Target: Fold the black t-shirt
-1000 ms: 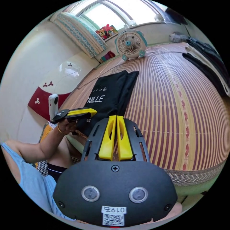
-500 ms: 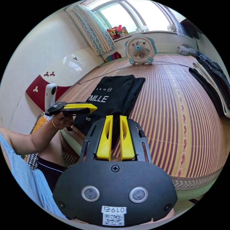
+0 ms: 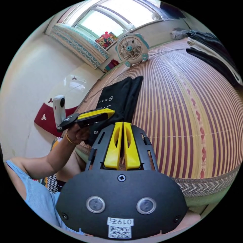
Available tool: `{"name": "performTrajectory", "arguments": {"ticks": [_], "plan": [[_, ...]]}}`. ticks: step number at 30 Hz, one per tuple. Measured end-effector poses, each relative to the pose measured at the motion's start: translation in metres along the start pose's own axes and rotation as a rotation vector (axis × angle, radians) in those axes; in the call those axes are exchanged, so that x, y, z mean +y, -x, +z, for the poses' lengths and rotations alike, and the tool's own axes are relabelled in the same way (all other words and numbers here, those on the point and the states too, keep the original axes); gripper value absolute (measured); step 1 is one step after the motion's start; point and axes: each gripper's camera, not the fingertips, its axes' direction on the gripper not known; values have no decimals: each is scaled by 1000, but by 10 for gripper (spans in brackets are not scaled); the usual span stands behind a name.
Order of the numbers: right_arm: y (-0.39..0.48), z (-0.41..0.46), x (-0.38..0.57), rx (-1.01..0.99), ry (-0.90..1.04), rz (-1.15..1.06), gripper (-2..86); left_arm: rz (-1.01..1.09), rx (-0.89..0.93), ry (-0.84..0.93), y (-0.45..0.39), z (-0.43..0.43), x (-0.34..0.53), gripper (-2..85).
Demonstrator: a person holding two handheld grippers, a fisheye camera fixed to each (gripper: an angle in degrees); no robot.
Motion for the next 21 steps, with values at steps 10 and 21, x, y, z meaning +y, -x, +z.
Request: {"name": "performTrajectory", "arguments": {"ticks": [10, 21], "plan": [[-6, 5, -2, -10, 0, 19, -6, 23, 14, -7, -18, 27, -44, 8], [-7, 7, 2, -21, 3, 26, -7, 29, 25, 18, -13, 50, -100, 12]]}}
